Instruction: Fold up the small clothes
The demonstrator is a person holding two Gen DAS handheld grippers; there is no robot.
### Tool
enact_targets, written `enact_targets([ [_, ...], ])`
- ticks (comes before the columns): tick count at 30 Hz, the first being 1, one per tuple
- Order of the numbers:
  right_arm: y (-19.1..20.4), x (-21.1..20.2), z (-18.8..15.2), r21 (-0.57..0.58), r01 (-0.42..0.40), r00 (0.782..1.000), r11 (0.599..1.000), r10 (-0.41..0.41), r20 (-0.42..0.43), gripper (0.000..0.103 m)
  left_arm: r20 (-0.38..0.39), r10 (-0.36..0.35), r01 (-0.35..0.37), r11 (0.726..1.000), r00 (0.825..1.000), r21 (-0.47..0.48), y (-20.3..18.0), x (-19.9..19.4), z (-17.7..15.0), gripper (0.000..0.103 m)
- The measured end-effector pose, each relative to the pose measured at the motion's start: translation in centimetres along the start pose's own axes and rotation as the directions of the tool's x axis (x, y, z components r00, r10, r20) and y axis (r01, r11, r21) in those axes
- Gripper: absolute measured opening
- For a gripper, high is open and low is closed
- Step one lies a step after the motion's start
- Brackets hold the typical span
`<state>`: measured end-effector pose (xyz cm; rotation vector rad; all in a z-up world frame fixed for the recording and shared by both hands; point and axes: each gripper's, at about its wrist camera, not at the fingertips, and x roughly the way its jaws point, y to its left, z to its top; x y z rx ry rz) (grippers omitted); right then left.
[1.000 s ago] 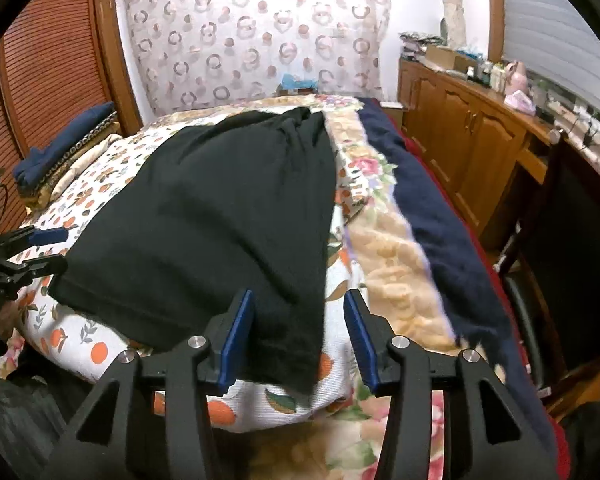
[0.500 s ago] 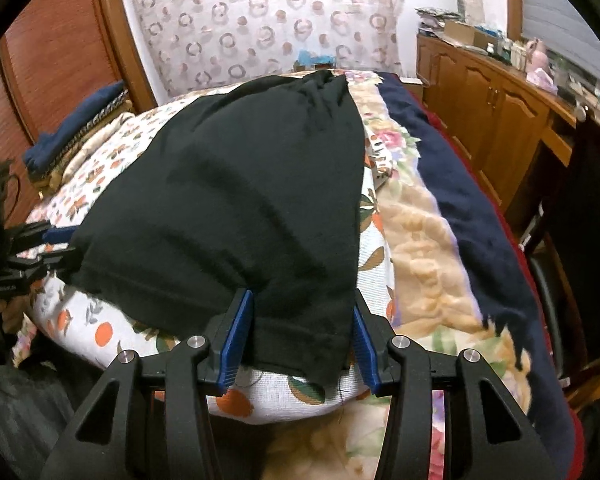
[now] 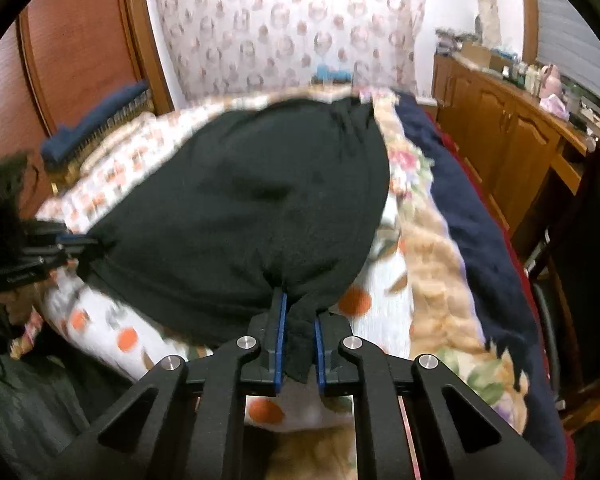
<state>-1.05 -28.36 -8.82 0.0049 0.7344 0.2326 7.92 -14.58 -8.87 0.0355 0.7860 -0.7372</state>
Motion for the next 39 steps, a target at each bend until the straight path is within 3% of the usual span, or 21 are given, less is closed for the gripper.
enact_targets([
  [7, 0.0, -2.6, 4.4, -0.010, 0.001, 0.985, 1.000, 0.001, 0.170, 0.010, 0.133, 0.009, -0.005, 1.000, 0.991, -0.031, 1.5, -2.9, 5.1, 0.007],
  [12, -1.5, -1.6, 8.1, -0.005, -0.023, 0.976, 1.000, 0.024, 0.215, 0.010, 0.164, 0.010, 0.003, 0.997, 0.986, -0.079, 4.3, -2.2, 8.8, 0.007],
  [18, -3.3, 2.2, 12.2, -0.016, -0.022, 0.978, 1.000, 0.025, 0.206, 0.010, 0.137, 0.049, -0.037, 0.995, 0.989, -0.088, 7.8, 1.2, 13.0, 0.007],
  [24, -4.0, 7.4, 14.6, 0.000, -0.040, 0.984, 0.999, 0.039, 0.176, 0.010, 0.072, 0.083, -0.075, 0.992, 0.994, -0.099, 10.6, 4.8, 14.8, 0.007],
  [32, -4.0, 8.5, 16.0, -0.017, -0.042, 0.988, 0.999, 0.044, 0.145, 0.010, 0.017, 0.082, -0.080, 0.990, 0.996, -0.117, 12.3, 7.3, 14.9, 0.007],
  [39, -3.9, 8.6, 16.8, -0.028, -0.023, 0.987, 0.999, 0.027, 0.158, 0.010, 0.043, 0.082, -0.078, 0.993, 0.996, -0.091, 12.4, 7.5, 15.8, 0.007],
])
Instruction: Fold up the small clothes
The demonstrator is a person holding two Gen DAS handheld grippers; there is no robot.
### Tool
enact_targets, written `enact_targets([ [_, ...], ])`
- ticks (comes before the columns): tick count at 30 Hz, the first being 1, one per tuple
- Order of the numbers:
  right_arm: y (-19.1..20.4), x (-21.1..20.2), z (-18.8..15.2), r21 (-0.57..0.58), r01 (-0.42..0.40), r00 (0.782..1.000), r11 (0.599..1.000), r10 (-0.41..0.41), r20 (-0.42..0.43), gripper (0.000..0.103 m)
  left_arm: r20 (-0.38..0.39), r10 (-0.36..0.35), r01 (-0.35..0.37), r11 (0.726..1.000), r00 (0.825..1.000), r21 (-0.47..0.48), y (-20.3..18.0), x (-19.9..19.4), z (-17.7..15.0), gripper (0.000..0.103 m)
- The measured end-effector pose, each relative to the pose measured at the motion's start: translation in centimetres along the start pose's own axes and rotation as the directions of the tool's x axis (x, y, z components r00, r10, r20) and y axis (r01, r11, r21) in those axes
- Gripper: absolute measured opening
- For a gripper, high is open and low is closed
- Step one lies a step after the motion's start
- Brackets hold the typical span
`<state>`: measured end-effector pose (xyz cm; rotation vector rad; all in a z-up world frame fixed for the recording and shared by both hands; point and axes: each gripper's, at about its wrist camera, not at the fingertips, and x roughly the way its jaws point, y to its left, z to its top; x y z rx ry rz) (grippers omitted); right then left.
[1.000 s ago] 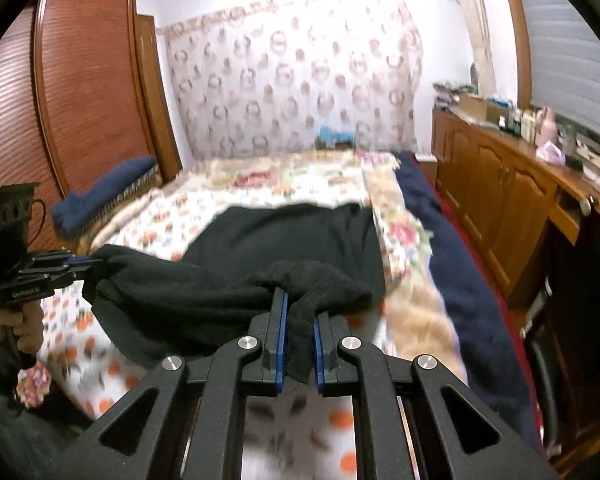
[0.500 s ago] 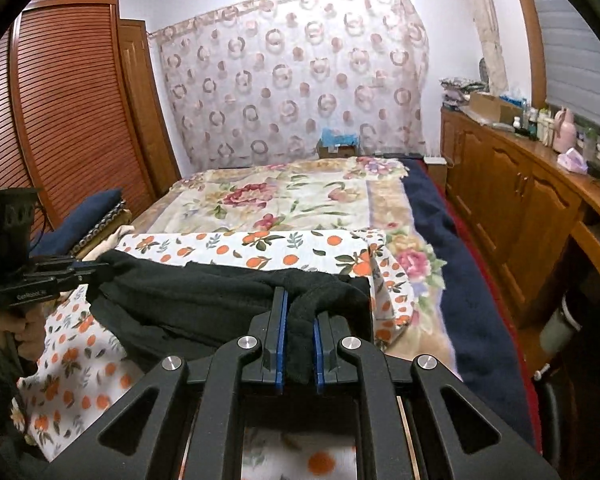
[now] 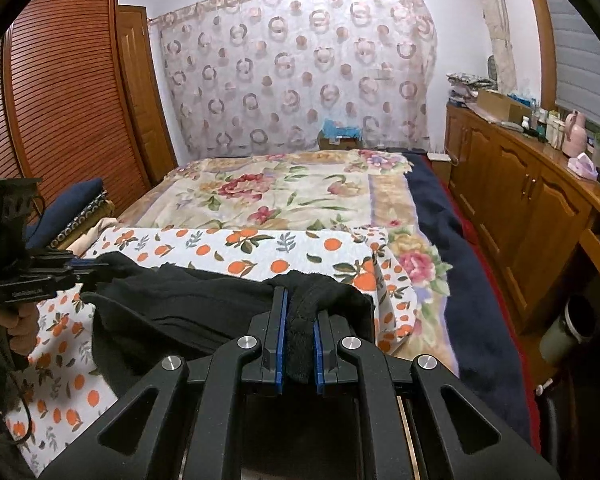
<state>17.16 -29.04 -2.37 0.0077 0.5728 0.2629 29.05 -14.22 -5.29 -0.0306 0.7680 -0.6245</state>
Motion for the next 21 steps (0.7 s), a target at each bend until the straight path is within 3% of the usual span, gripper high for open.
enact_targets([
  [10, -1.4, 1.7, 0.6, 0.026, 0.009, 1.000, 1.000, -0.009, 0.003, 0.011, 0.032, 0.057, -0.057, 0.998, 0.998, 0.027, 0.6, 0.4, 1.6, 0.010],
  [12, -1.3, 1.6, 1.0, 0.027, 0.019, 1.000, 0.999, -0.019, -0.003, 0.020, 0.030, 0.066, -0.067, 0.997, 0.997, 0.030, 0.6, 0.2, 1.5, 0.011],
  [13, -1.2, 1.3, 1.2, 0.020, 0.044, 0.999, 0.999, -0.044, 0.006, 0.031, 0.038, 0.071, -0.072, 0.997, 0.997, 0.036, 0.6, -0.1, 1.5, 0.017],
  [14, -1.2, 0.9, 1.3, 0.015, 0.059, 0.998, 0.998, -0.059, 0.019, 0.037, 0.051, 0.082, -0.084, 0.996, 0.995, 0.039, 0.7, -0.4, 1.4, 0.029],
  [16, -1.5, -0.1, 1.4, 0.032, 0.035, 0.999, 0.999, -0.036, 0.041, 0.041, 0.081, 0.088, -0.090, 0.996, 0.993, 0.021, 1.3, -1.4, 1.4, 0.045],
  [18, -1.3, -0.9, 1.3, 0.021, 0.035, 0.999, 0.999, -0.036, 0.040, 0.042, 0.073, 0.071, -0.072, 0.997, 0.995, 0.013, 1.7, -1.8, 1.4, 0.052],
  [20, -1.0, -1.5, 0.9, -0.003, 0.046, 0.998, 0.999, -0.046, 0.039, 0.044, 0.043, 0.065, -0.066, 0.998, 0.997, 0.023, 1.9, -1.8, 0.9, 0.074],
  [21, -0.8, -1.9, 0.5, -0.013, 0.042, 0.999, 0.999, -0.041, 0.033, 0.046, 0.039, 0.066, -0.067, 0.997, 0.997, 0.032, 1.9, -1.8, 0.6, 0.078],
])
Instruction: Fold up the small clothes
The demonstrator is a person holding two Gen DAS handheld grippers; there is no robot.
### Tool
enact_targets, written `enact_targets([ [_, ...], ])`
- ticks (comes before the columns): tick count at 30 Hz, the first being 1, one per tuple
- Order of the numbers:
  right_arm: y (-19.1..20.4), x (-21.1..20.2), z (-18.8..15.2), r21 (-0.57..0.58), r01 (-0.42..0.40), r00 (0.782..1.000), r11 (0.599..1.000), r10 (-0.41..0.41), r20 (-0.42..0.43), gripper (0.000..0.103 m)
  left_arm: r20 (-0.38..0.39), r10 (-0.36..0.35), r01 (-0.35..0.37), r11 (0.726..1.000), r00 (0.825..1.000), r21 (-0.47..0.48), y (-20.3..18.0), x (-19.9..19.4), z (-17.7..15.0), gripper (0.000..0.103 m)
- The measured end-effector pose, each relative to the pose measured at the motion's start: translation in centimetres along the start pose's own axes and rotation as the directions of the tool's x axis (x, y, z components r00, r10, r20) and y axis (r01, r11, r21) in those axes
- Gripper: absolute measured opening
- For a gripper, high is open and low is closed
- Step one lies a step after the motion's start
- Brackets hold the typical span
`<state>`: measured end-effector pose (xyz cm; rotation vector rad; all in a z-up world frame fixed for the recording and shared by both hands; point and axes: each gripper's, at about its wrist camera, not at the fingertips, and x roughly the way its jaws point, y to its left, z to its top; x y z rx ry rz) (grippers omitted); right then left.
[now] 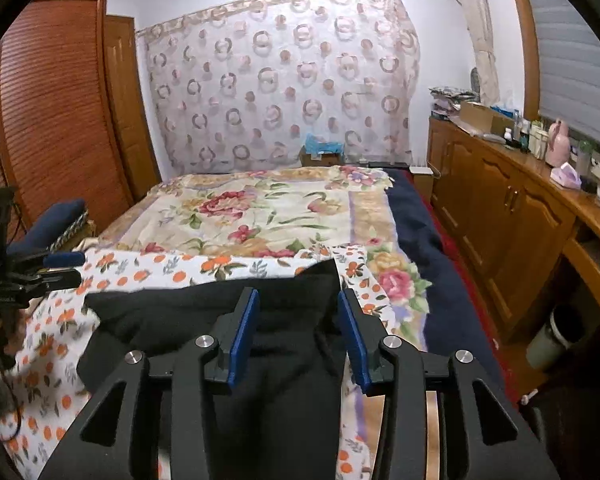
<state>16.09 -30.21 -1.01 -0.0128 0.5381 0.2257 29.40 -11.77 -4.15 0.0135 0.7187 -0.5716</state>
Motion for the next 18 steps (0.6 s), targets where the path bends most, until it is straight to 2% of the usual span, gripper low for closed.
enact_targets([
  [2, 0.1, -0.3, -0.8, -0.018, -0.006, 1.000, 1.000, 0.006, -0.016, 0.052, -0.023, -0.004, 0.004, 1.000, 1.000, 0.013, -0.1, 0.3, -0.7, 0.080],
  [6, -0.3, 0.9, -1.6, -0.023, -0.004, 0.996, 1.000, 0.002, -0.089, 0.053, -0.084, -0.015, 0.016, 1.000, 0.996, 0.005, -0.4, 2.0, -1.6, 0.080],
  [10, -1.2, 3.3, -0.6, -0.002, -0.035, 0.990, 0.999, 0.034, -0.135, 0.053, -0.140, -0.006, 0.009, 1.000, 0.990, 0.023, -0.9, 3.7, -2.3, 0.080],
  [14, -2.2, 5.7, 0.8, 0.036, -0.124, 0.977, 0.992, 0.128, -0.172, 0.053, -0.154, 0.004, 0.000, 1.000, 0.988, 0.025, -0.9, 4.6, -2.0, 0.080],
  [18, -3.2, 7.2, 1.5, 0.057, -0.165, 0.968, 0.985, 0.172, -0.182, 0.052, -0.168, 0.002, 0.001, 1.000, 0.986, 0.020, -0.7, 5.8, -1.4, 0.080],
])
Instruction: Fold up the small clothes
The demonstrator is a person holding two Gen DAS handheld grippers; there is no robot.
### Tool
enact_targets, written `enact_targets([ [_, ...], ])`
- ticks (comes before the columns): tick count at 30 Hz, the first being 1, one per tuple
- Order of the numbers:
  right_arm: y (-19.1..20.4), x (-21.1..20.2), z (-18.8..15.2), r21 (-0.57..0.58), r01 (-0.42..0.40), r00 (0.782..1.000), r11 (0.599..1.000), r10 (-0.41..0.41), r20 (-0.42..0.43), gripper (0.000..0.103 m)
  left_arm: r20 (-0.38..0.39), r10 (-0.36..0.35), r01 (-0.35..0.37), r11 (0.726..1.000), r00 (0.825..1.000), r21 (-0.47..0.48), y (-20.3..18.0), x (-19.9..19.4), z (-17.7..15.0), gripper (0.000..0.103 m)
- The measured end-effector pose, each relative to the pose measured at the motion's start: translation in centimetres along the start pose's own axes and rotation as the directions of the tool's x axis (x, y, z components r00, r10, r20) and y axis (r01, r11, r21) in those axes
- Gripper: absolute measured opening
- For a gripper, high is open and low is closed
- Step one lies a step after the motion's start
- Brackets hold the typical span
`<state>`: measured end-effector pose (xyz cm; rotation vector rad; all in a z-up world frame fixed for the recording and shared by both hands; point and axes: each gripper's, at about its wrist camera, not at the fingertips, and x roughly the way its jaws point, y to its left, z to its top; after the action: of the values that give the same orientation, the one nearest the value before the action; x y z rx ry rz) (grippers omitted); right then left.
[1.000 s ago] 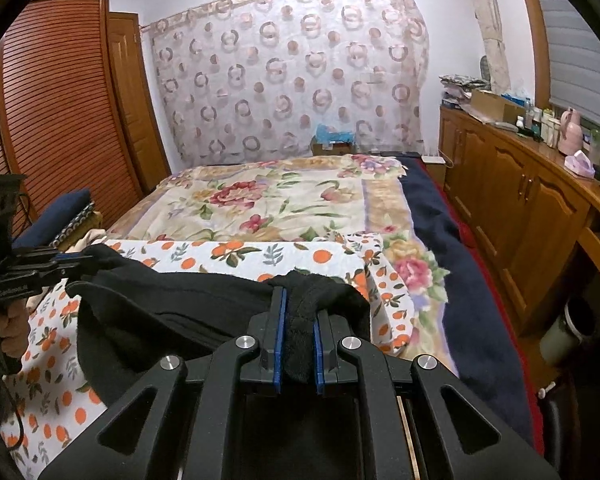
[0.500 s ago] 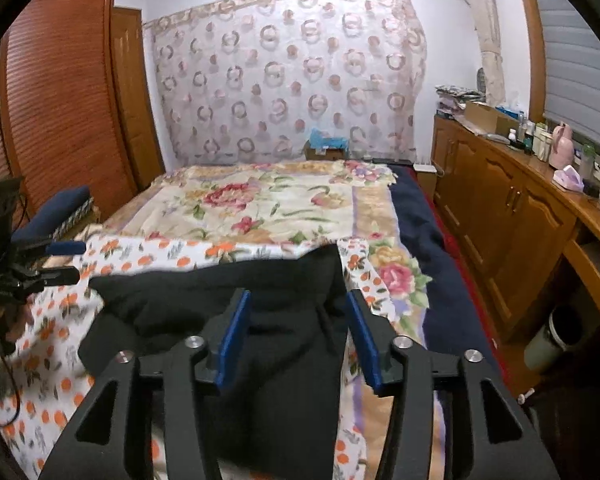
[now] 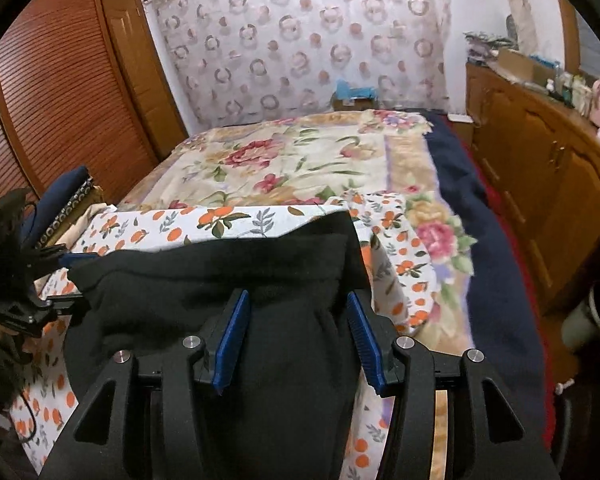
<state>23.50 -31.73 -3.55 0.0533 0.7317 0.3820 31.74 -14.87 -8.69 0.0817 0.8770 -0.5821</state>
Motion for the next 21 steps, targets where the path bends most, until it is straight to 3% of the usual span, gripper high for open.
enact_targets([
  [1, -0.6, -0.2, -0.1, 0.004, -0.009, 1.000, 1.000, 0.009, -0.001, 0.050, -0.006, -0.008, 0.008, 1.000, 1.000, 0.000, 0.0, 0.4, 0.3, 0.080],
  [2, -1.0, -0.3, 0.0, 0.010, -0.018, 1.000, 1.000, 0.018, 0.005, 0.020, -0.005, -0.011, 0.011, 1.000, 1.000, -0.001, 0.1, 0.5, 0.4, 0.080],
  [3, -1.3, -0.3, 0.0, 0.011, -0.025, 1.000, 1.000, 0.025, 0.004, 0.008, -0.006, -0.012, 0.012, 1.000, 1.000, -0.002, 0.1, 0.7, 0.6, 0.081],
  [5, -1.3, -0.4, -0.4, -0.002, -0.002, 0.999, 1.000, 0.002, 0.034, 0.006, 0.003, 0.002, -0.002, 1.000, 1.000, -0.007, 0.2, 0.8, 1.0, 0.080],
  [8, -1.2, -1.2, -0.9, 0.041, 0.142, 0.984, 0.989, -0.146, 0.107, 0.006, 0.037, 0.062, -0.060, 0.997, 0.997, -0.039, 0.8, 0.5, 1.4, 0.081],
  [13, -1.6, -0.1, -1.4, 0.048, 0.163, 0.986, 0.986, -0.165, 0.041, 0.006, 0.011, 0.049, -0.048, 0.994, 0.999, -0.101, 1.8, 1.1, 1.1, 0.080],
  [17, -1.6, -0.5, -1.0, 0.043, 0.159, 0.986, 0.986, -0.161, 0.045, 0.006, -0.050, 0.000, -0.006, 0.995, 0.999, -0.103, 1.6, 2.4, 0.7, 0.080],
  [21, -1.0, -0.5, -0.4, 0.034, 0.160, 0.986, 0.987, -0.161, 0.052, 0.006, -0.040, -0.018, 0.015, 0.997, 0.999, -0.078, 0.8, 2.7, 1.0, 0.075],
])
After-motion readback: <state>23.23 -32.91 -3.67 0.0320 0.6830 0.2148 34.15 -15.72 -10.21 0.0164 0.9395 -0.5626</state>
